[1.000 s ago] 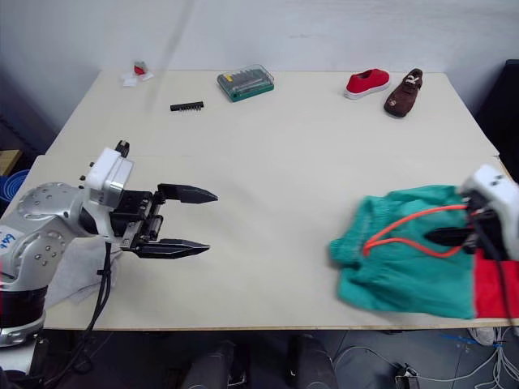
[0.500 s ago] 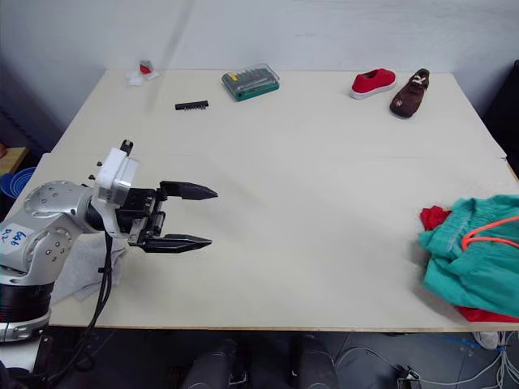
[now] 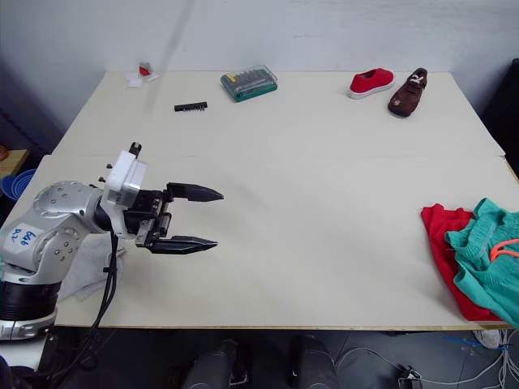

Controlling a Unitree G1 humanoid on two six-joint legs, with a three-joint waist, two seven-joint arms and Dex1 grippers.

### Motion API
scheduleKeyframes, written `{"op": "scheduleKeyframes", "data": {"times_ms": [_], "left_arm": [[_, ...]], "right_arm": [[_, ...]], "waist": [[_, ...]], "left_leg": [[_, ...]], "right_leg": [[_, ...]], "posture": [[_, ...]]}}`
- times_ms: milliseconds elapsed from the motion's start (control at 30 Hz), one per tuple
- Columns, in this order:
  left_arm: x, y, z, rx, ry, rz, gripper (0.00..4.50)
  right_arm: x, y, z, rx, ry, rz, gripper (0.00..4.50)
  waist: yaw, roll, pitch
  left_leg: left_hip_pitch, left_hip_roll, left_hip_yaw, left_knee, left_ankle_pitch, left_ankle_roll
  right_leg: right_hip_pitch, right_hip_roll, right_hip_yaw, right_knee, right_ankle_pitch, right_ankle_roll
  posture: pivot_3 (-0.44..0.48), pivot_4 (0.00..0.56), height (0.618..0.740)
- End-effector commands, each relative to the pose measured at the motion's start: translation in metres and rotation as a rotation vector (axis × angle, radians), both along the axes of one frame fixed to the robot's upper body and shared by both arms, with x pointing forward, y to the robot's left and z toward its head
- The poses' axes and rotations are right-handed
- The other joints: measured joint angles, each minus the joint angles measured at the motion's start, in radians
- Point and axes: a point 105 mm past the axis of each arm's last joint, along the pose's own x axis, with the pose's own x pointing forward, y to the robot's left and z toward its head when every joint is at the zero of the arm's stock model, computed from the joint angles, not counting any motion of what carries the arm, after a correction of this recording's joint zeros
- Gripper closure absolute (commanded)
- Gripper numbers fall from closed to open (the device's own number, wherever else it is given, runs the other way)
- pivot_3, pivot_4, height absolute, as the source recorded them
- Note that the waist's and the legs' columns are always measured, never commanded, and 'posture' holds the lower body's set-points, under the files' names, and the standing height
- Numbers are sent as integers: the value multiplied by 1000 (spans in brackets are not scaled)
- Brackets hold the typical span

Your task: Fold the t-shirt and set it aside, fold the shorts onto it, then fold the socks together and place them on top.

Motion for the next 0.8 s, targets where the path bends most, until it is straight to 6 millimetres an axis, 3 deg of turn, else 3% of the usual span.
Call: {"op": "scheduleKeyframes", "data": {"times_ms": [33,67,267,333,367,433,533,567,667,800], "left_arm": [[0,0,7,4,-46,-15,0],[0,1,7,6,-46,-15,0],[0,3,1,5,-30,4,0],[2,3,-6,13,-29,32,0],[3,4,-8,18,-31,47,0],[5,6,-9,25,-34,63,0],[5,18,-10,36,-31,140,0],[3,23,-11,38,-24,167,0],[-4,36,-16,46,1,250,0],[-22,69,-26,67,41,455,0]], "right_arm": [[-9,-10,21,-43,-76,-32,388],[-12,-12,30,-52,-93,-39,40],[-13,-12,96,-72,-304,-39,12],[17,33,124,62,-495,189,12],[27,57,132,125,-547,295,12],[35,85,135,193,-571,396,12],[56,182,133,363,-553,745,12],[59,214,130,426,-540,848,12],[58,276,122,561,-503,1054,12],[47,337,111,671,-433,1301,12]], "waist": [[-1,0,0],[-1,0,0],[-12,3,-1],[-26,3,-1],[-32,2,0],[-35,-1,1],[-28,-1,1],[-29,-1,1],[-25,-1,1],[-22,-2,2]], "left_leg": [[0,0,0,0,0,0],[0,0,0,0,0,0],[3,1,4,-1,0,0],[4,2,4,-2,0,-1],[5,3,4,-1,0,-1],[6,5,4,-1,0,-3],[5,7,4,-1,0,-5],[5,7,4,-2,0,-5],[4,7,4,-1,-1,-6],[2,7,3,-1,-1,-5]], "right_leg": [[0,0,0,0,0,0],[0,0,0,0,0,0],[0,2,5,1,0,0],[0,3,6,2,0,0],[0,4,7,2,0,0],[0,6,8,3,0,0],[-1,7,8,5,-1,-2],[-2,7,8,5,-1,-2],[-3,7,8,7,-2,-4],[-4,6,8,6,-2,-4]], "posture": [[0,150,740],[0,150,740],[0,150,740],[0,150,740],[0,150,740],[0,150,740],[0,150,740],[0,150,740],[0,150,740],[0,150,740]]}}
